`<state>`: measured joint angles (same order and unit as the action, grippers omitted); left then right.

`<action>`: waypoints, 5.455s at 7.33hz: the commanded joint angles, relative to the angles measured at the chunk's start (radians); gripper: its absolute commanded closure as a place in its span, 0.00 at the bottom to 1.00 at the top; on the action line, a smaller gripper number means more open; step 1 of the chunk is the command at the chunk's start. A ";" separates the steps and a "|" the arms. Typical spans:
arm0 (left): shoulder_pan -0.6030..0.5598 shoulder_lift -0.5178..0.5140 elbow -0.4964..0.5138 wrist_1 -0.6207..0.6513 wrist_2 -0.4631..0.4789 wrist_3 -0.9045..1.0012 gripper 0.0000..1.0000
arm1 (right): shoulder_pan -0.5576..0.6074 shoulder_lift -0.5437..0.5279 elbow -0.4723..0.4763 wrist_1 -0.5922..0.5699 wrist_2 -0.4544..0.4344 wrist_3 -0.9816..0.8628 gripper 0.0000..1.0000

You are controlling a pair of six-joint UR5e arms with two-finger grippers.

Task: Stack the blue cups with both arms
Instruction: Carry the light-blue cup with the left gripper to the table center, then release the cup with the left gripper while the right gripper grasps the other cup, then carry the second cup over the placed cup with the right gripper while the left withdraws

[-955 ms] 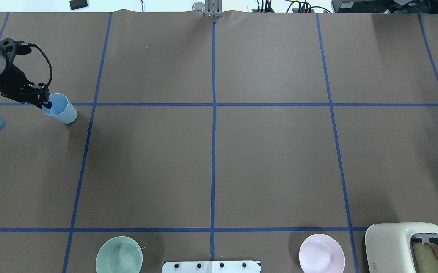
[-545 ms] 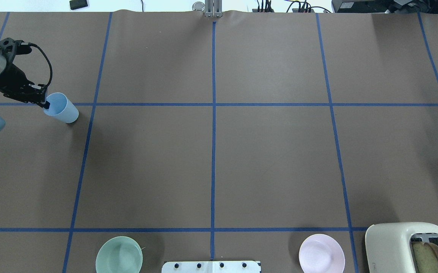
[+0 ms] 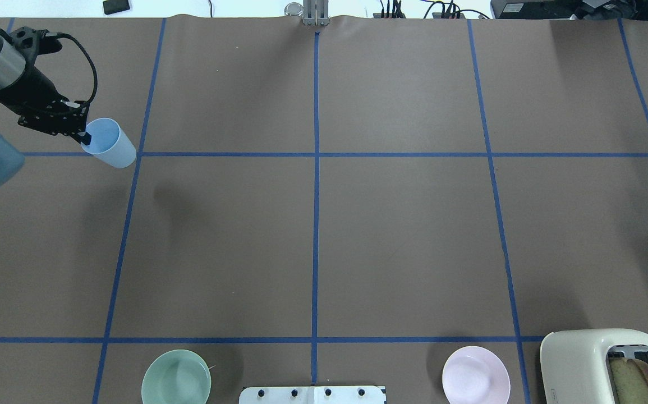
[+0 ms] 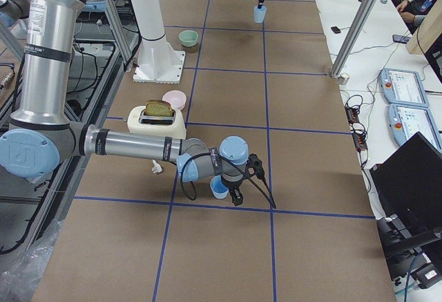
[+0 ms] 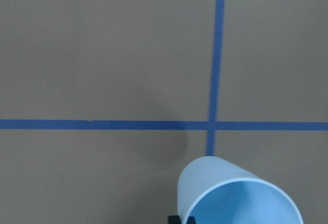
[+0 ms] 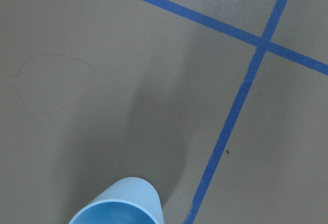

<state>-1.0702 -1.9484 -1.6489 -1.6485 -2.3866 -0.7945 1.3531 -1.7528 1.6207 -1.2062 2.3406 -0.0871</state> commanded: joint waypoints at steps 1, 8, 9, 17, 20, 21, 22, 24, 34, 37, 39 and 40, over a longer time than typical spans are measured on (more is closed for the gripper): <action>0.044 -0.113 -0.025 0.069 0.004 -0.207 1.00 | -0.012 -0.028 -0.012 0.026 -0.001 -0.020 0.16; 0.357 -0.345 -0.003 0.070 0.221 -0.586 1.00 | -0.051 -0.030 -0.058 0.129 -0.003 -0.010 0.62; 0.364 -0.352 0.006 0.069 0.222 -0.603 1.00 | -0.054 -0.028 -0.056 0.128 -0.001 -0.004 0.75; 0.501 -0.405 0.053 0.055 0.314 -0.684 1.00 | -0.065 0.019 -0.019 0.110 0.000 -0.003 1.00; 0.513 -0.405 0.109 -0.028 0.323 -0.684 1.00 | -0.029 0.085 0.121 -0.132 0.034 -0.005 1.00; 0.513 -0.405 0.121 -0.043 0.323 -0.684 0.97 | -0.023 0.116 0.198 -0.248 0.037 -0.005 1.00; 0.515 -0.405 0.123 -0.045 0.323 -0.684 0.94 | -0.022 0.148 0.230 -0.319 0.042 -0.005 1.00; 0.513 -0.405 0.114 -0.066 0.323 -0.681 0.20 | -0.022 0.232 0.243 -0.411 0.054 -0.003 1.00; 0.164 -0.149 -0.161 0.156 0.167 -0.063 0.02 | -0.572 0.909 0.219 -0.662 -0.154 0.809 1.00; 0.041 -0.020 -0.163 0.151 0.164 0.226 0.02 | -0.693 0.937 0.143 -0.472 -0.293 0.938 1.00; 0.041 -0.014 -0.158 0.151 0.164 0.227 0.02 | -0.738 0.950 0.143 -0.470 -0.338 0.941 1.00; 0.041 -0.014 -0.157 0.151 0.165 0.227 0.02 | -0.758 0.951 0.143 -0.461 -0.362 0.946 1.00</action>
<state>-1.0276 -1.9646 -1.8075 -1.4971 -2.2224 -0.5721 0.6250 -0.8068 1.7652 -1.6761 2.0131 0.8539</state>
